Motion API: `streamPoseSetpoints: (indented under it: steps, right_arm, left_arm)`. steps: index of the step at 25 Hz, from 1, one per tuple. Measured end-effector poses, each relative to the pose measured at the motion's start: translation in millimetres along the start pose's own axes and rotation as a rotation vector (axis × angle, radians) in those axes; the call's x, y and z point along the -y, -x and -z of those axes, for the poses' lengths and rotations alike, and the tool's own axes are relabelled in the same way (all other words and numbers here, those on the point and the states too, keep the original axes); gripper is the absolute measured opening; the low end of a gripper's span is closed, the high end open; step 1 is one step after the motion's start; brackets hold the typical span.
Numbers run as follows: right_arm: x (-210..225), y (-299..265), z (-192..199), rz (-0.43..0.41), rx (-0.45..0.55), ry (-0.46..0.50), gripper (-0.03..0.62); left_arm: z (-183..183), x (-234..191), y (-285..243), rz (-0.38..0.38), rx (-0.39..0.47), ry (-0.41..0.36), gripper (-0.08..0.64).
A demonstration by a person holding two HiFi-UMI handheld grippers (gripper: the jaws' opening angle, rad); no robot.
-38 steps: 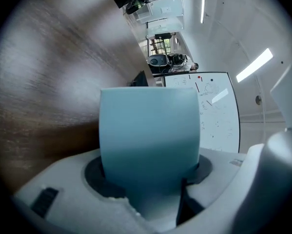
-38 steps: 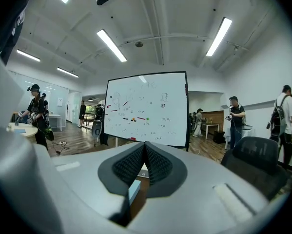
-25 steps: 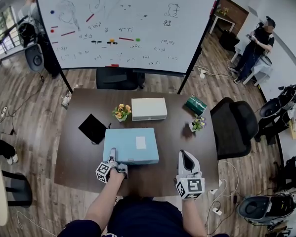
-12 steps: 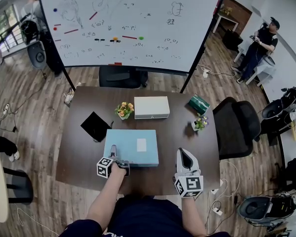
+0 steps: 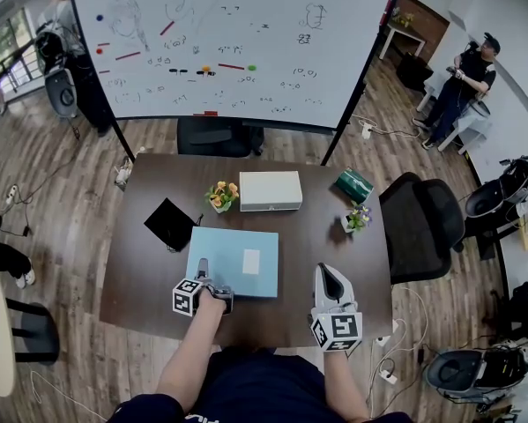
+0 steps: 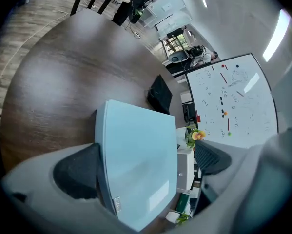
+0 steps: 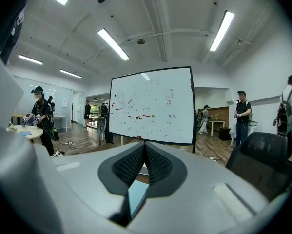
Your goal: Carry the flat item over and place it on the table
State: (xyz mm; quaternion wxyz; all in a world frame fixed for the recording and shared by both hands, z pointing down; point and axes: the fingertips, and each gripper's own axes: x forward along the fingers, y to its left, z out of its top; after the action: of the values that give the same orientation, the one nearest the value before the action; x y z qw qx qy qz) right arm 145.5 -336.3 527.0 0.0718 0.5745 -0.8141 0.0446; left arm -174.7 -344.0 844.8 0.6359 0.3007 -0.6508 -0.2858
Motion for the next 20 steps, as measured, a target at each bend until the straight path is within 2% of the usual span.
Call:
streamPoseSetpoints:
  steps: [5,11,13,20]
  right_arm:
    - [-0.6,-0.9,-0.6,-0.008,0.003,-0.001,0.011]
    - [-1.7,-1.4,-1.9,-0.014,0.011,-0.003,0.011]
    - [-2.3,-2.1,-2.6,-0.018,0.014,-0.002,0.011]
    - [-7.9,1.9,-7.6,-0.025,0.023,0.003,0.011]
  left_arm:
    - [2.6,13.2,9.0,0.058,-0.011,0.047,0.601]
    - [10.4,65.8,29.9,0.217,-0.038,0.066,0.600]
    - [12.7,92.9,32.3,0.307,-0.044,0.048,0.600]
    - [17.5,190.1,69.6,0.706,-0.042,-0.021,0.600]
